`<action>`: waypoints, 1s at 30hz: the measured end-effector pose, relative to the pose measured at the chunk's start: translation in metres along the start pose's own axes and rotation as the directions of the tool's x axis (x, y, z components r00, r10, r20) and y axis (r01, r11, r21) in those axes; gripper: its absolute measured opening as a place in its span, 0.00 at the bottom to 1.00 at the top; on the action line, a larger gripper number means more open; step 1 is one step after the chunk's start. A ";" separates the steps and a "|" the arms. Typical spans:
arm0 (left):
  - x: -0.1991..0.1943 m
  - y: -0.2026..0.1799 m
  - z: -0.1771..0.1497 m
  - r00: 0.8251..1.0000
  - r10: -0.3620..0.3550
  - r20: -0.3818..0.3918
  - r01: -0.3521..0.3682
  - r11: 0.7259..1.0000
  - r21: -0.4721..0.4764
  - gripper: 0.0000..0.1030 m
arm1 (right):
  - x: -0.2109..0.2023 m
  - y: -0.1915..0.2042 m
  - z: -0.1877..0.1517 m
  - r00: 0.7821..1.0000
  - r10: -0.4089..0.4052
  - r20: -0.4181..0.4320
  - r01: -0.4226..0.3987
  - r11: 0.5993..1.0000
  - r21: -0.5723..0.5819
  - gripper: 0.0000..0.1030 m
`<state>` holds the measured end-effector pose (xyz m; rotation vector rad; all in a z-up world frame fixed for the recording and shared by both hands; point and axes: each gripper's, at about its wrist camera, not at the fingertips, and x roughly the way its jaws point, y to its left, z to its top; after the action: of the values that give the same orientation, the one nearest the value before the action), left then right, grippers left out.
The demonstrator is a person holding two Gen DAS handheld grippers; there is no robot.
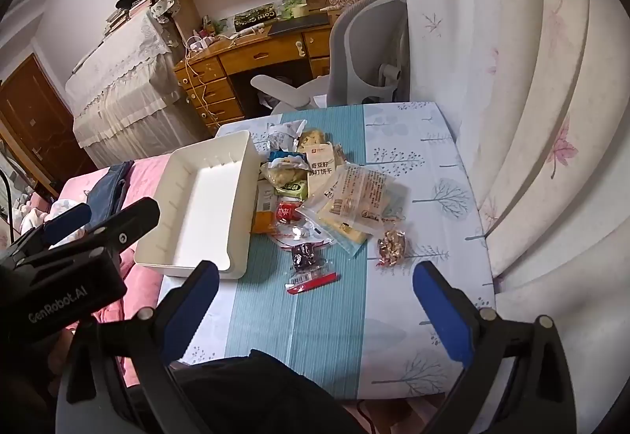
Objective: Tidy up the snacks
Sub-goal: 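Move both tools toward the snack pile on the table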
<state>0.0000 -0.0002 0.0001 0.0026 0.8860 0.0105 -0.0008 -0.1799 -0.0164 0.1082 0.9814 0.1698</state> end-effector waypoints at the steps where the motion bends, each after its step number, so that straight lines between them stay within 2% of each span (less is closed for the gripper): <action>1: 0.000 0.000 0.000 1.000 -0.001 0.000 0.001 1.000 0.001 0.99 | 0.000 0.000 0.000 1.000 0.002 -0.008 -0.002 1.000 0.003 0.97; 10: 0.000 0.000 0.000 1.000 -0.005 0.000 0.005 1.000 0.000 0.99 | 0.000 0.001 -0.004 1.000 0.027 0.000 -0.027 1.000 0.001 0.97; 28: 0.010 -0.010 -0.001 0.999 -0.036 -0.010 0.036 0.999 -0.003 0.99 | 0.007 0.012 -0.004 1.000 -0.013 -0.017 0.014 1.000 0.023 0.97; 30: 0.013 0.003 0.003 0.998 -0.059 -0.018 0.059 0.998 -0.001 0.99 | 0.006 0.013 -0.003 1.000 -0.016 -0.016 0.017 1.000 0.024 0.97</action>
<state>0.0109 0.0027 -0.0081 -0.0238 0.9042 -0.0442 -0.0010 -0.1656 -0.0211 0.1207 1.0004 0.1441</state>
